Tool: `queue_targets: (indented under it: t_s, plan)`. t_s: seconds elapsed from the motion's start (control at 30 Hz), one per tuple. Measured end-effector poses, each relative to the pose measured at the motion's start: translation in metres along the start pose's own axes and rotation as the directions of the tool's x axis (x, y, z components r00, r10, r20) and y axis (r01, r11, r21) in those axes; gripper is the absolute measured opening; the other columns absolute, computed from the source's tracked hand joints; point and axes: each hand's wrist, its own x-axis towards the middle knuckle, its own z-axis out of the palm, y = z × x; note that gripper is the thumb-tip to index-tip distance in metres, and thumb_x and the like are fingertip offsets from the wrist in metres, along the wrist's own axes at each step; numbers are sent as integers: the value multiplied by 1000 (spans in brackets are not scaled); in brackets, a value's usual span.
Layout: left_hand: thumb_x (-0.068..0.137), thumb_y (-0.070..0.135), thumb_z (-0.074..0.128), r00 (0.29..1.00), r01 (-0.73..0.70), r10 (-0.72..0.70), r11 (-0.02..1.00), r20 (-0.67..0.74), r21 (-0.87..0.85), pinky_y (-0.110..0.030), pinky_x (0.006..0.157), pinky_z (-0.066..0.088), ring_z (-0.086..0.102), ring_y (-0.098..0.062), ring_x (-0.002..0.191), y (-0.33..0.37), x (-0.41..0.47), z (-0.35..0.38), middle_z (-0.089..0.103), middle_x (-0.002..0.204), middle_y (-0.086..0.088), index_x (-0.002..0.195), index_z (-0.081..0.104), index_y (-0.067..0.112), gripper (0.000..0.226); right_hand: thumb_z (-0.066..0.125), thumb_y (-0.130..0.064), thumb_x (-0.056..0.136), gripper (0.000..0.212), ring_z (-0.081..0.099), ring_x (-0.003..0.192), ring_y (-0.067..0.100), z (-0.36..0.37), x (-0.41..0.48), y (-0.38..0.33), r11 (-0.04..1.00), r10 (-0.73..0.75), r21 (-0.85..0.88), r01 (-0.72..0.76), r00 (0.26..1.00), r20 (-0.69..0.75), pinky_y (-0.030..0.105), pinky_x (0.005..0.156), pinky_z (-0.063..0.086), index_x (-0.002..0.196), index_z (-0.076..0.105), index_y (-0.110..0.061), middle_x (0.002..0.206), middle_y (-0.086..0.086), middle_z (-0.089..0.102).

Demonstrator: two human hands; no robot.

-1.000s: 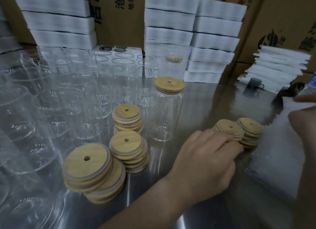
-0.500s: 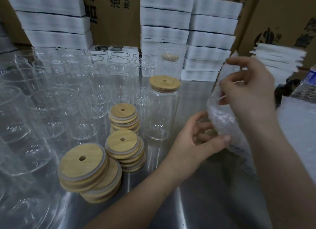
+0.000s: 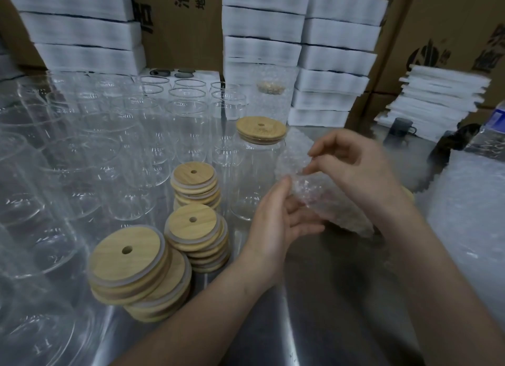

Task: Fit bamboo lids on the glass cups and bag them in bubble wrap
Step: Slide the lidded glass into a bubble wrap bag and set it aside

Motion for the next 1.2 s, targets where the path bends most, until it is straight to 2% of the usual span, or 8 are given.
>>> queue_targets:
  t_s: [0.13,0.33,0.47,0.7,0.87,1.03,1.13,1.2]
  plan:
    - [85,62,45,999,6,-6,1000,47,-14,-31,72,56,70,-19,88,2,0,-2,73,102,-5,123,61,15,62,77,-20,78,18,66,95,0,-9,-1,0,992,-21,-113,57,954,300,17,84,52,93,69,-26,95,-8,72]
    - [99,10,49,994,-106,106,989,1,102,-26,67,56,67,-18,80,-2,1,-5,70,90,-5,112,60,6,18,75,-30,71,30,59,103,-8,-10,-1,4,962,-17,-246,119,924,382,12,91,46,96,61,-41,100,-21,67]
    - [96,-2,46,988,-109,131,967,-81,231,-23,62,56,68,-17,72,-4,2,-5,72,88,-6,115,65,7,28,71,-8,86,28,66,96,1,-7,3,10,966,-36,-239,102,963,265,34,97,51,93,67,-35,96,-12,72]
    - [88,-2,50,953,-96,203,907,-225,411,-21,37,42,51,-12,38,-14,1,-4,62,55,5,104,54,37,43,60,-12,95,19,68,80,2,-4,4,15,956,-189,-249,155,975,-117,26,82,56,103,69,-27,84,-18,67]
    - [94,12,52,922,-96,260,872,-288,479,-21,34,39,51,-17,33,-12,-3,-4,59,52,1,81,68,26,25,55,-22,98,18,65,98,3,4,6,3,971,-214,-171,170,933,-288,32,91,53,111,67,-26,99,-15,68]
    - [92,19,56,935,-43,201,882,-291,470,-26,38,44,54,-21,34,-9,-5,-1,66,61,-2,74,67,17,22,57,-82,66,80,49,115,-10,16,21,-26,964,-29,-258,59,993,118,21,89,42,137,34,-53,131,-19,53]
    - [92,21,58,943,-50,209,860,-261,507,-25,39,44,55,-22,36,-9,-5,-2,67,64,-1,75,68,14,21,66,-82,60,105,50,129,19,36,30,-32,893,56,-442,84,954,294,42,104,43,146,22,-43,144,-6,51]
    - [93,22,59,944,-49,213,848,-253,528,-26,41,44,56,-24,36,-9,-5,-4,68,64,-1,76,67,11,22,74,-70,64,100,55,121,20,47,33,-29,896,24,-430,107,957,288,43,101,46,145,29,-35,133,-6,57]
